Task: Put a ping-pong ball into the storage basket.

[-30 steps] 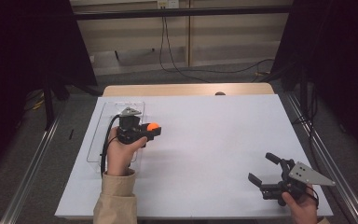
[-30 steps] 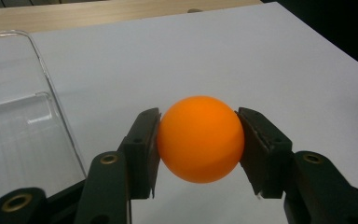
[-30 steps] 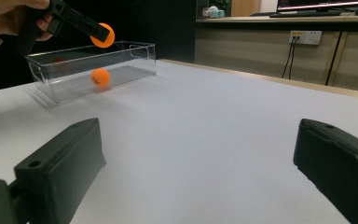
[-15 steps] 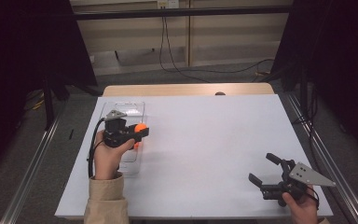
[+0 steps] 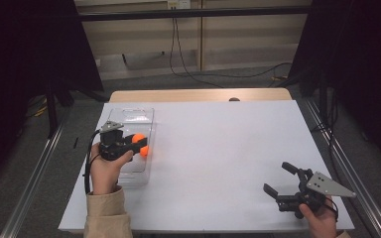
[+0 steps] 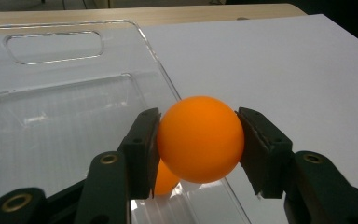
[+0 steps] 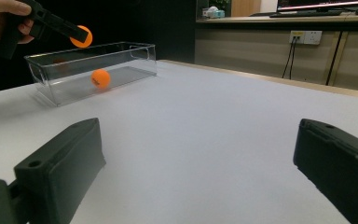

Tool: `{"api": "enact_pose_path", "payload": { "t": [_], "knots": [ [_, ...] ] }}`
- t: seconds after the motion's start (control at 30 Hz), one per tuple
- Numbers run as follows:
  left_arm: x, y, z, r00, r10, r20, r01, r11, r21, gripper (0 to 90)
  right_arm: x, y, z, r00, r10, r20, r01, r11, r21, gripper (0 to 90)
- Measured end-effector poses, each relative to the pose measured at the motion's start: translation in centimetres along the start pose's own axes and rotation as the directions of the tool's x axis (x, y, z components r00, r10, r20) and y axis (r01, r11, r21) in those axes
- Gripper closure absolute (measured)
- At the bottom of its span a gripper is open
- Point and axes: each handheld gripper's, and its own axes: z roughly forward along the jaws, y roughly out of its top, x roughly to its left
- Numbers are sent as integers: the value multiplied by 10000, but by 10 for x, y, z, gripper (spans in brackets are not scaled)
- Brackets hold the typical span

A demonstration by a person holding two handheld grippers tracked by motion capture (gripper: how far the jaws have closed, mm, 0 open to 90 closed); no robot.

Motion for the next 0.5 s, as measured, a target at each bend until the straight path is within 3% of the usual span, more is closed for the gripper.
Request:
{"api": "enact_pose_path", "payload": {
  "t": [0.1,0.5],
  "knots": [
    [1,0,-1,9997,154,-205,-154,9999,-16,508,0,0,0,10000,-34,-35,34,10000,23,13],
    [11,-5,-6,9970,161,-761,-177,9996,-203,506,0,0,-1,10000,8,22,-8,10000,4,13]
  ]
}}
